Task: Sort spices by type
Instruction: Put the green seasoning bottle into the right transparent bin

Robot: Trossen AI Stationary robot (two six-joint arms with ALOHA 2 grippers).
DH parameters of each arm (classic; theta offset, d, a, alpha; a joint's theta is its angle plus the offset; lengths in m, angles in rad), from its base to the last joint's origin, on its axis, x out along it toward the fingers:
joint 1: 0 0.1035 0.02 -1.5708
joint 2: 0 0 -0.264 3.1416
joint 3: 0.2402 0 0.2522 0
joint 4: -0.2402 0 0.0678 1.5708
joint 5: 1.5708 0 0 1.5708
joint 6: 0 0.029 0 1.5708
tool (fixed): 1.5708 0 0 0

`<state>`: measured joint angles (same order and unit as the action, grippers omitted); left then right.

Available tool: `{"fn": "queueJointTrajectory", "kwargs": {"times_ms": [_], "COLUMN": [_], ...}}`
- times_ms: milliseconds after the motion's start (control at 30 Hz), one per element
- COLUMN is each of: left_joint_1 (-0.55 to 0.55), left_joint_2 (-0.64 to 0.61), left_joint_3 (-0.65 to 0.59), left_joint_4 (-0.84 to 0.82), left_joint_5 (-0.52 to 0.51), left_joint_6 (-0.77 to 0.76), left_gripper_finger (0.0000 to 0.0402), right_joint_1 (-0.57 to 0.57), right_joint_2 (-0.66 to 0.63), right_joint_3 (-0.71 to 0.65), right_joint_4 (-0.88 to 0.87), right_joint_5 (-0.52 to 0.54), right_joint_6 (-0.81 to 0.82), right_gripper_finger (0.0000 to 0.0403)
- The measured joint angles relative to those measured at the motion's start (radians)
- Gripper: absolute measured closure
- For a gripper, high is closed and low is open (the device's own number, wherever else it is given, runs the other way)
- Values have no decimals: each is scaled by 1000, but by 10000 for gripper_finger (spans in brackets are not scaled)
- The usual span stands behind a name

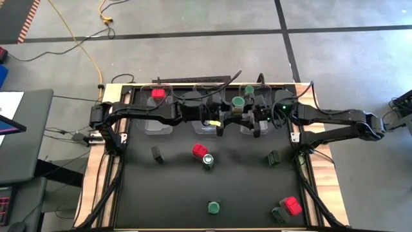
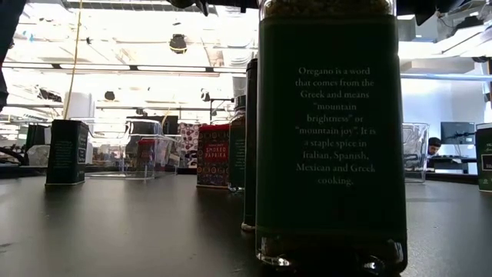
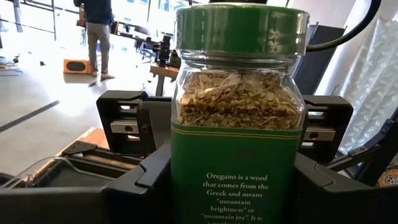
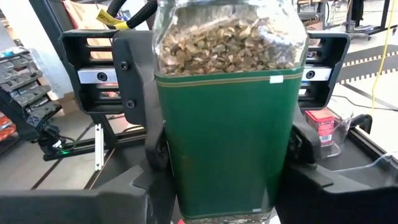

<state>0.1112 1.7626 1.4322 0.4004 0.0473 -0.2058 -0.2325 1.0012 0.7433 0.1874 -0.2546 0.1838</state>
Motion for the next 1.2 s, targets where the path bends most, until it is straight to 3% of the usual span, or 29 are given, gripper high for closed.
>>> {"fn": "queueJointTrajectory", "kwargs": {"times_ms": [567, 900, 1200], "left_joint_1": [3, 12, 37], "left_joint_2": [2, 2, 0], "left_joint_3": [0, 0, 0], "left_joint_4": [0, 1, -45], "left_joint_5": [-4, 1, 1], "left_joint_6": [1, -16, -17], "left_gripper_finger": [208, 208, 208], "right_joint_1": [-22, -26, -79], "right_joint_2": [1, 1, -84], "right_joint_3": [0, 1, 0], "right_joint_4": [-33, -67, -338], "right_joint_5": [-3, -2, -3], "right_joint_6": [26, 24, -28], "right_gripper_finger": [146, 66, 17]}}
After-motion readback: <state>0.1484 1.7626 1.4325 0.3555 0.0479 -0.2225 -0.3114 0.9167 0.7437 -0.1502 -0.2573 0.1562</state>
